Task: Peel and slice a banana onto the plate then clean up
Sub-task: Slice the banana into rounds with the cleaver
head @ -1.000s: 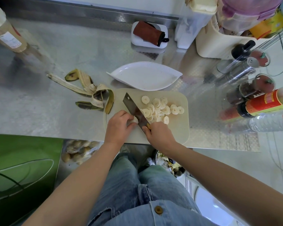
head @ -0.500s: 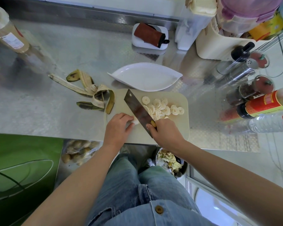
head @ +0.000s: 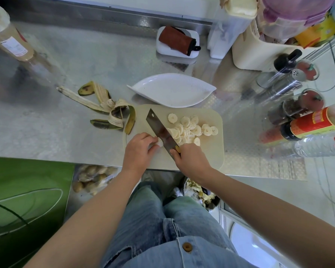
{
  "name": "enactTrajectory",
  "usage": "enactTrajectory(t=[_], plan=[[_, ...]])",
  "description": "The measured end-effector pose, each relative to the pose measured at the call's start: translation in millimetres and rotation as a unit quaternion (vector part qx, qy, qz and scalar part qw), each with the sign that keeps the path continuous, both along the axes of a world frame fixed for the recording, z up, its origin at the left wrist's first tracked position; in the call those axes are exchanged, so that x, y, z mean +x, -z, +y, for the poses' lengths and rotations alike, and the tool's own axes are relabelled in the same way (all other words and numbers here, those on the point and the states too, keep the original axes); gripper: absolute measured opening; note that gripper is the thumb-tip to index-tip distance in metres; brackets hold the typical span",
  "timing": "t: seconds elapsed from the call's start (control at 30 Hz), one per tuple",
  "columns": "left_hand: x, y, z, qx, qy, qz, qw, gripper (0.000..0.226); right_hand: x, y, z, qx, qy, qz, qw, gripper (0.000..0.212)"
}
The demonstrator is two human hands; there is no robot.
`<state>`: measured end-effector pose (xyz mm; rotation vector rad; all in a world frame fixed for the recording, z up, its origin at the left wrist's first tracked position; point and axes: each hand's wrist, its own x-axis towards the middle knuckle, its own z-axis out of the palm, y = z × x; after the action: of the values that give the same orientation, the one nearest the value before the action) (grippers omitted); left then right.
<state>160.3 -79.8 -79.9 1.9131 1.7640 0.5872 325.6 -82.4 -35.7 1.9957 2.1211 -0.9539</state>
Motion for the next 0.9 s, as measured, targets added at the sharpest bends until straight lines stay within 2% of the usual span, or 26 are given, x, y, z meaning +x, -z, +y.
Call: enactTrajectory(t=[0.2, 0.5, 0.9], plan=[[0, 0, 0, -0.005, -0.006, 0.000, 1.000, 0.021, -4, 7, 0, -0.012, 0.002, -0.003, 1.000, 0.047], [-1, 1, -1, -0.008, -0.009, -0.008, 1.000, 0.022, 9, -12, 5, 0.039, -0.011, 0.013, 0.999, 0.051], [-1, 1, -2, -0.010, -0.014, -0.006, 1.000, 0.024, 9, -17, 5, 0.032, -0.022, 0.001, 0.999, 0.050]])
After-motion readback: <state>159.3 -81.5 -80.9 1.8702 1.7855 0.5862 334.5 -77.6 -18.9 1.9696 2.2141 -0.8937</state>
